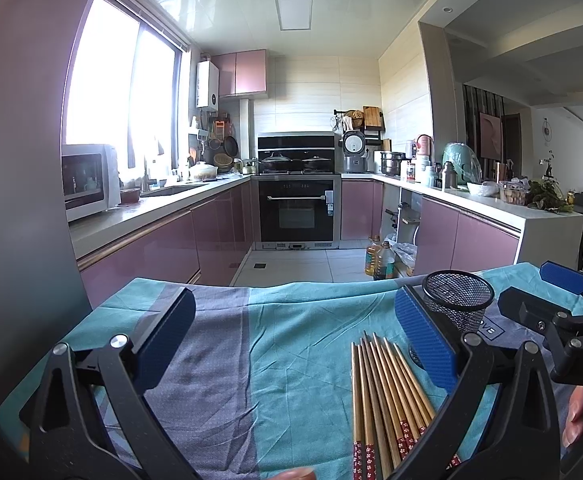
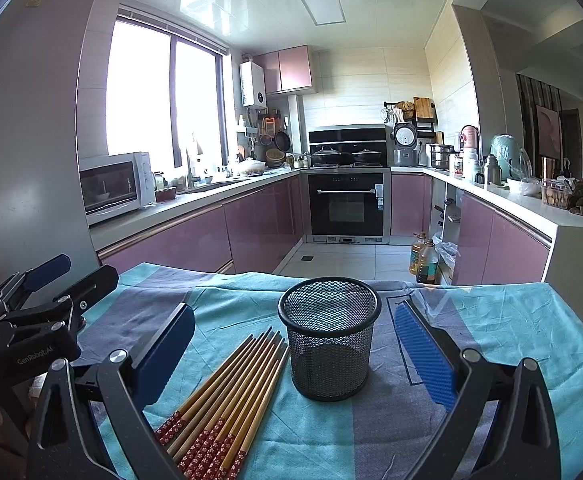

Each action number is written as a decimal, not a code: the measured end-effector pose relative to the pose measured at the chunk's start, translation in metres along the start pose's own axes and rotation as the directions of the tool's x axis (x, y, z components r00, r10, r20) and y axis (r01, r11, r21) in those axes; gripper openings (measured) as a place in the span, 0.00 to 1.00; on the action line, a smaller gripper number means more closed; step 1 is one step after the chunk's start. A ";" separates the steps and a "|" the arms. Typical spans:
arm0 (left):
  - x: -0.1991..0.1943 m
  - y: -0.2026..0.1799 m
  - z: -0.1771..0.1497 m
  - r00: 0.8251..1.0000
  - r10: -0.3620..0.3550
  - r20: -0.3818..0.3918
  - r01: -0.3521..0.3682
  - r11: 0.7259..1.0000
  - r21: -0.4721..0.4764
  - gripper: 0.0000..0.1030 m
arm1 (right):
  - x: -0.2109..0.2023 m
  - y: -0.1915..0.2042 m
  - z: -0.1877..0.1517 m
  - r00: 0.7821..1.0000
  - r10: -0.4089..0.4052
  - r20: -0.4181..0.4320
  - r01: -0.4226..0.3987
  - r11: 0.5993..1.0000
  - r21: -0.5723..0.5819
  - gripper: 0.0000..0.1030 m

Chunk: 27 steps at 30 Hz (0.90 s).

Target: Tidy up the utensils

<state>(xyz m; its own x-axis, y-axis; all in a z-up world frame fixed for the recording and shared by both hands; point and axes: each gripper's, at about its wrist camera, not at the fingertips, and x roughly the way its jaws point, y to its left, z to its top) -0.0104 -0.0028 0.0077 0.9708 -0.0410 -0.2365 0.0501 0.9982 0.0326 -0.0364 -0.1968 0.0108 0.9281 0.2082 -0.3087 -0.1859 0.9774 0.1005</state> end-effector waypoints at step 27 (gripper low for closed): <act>0.000 -0.002 0.002 1.000 0.000 0.002 0.000 1.000 0.004 0.96 | 0.002 0.003 0.003 1.000 0.008 0.003 -0.008 1.000 0.006 0.94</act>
<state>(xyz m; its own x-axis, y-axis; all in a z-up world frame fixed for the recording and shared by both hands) -0.0099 -0.0052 0.0097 0.9712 -0.0411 -0.2349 0.0511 0.9980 0.0364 -0.0346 -0.1936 0.0133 0.9274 0.2162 -0.3052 -0.1917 0.9754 0.1085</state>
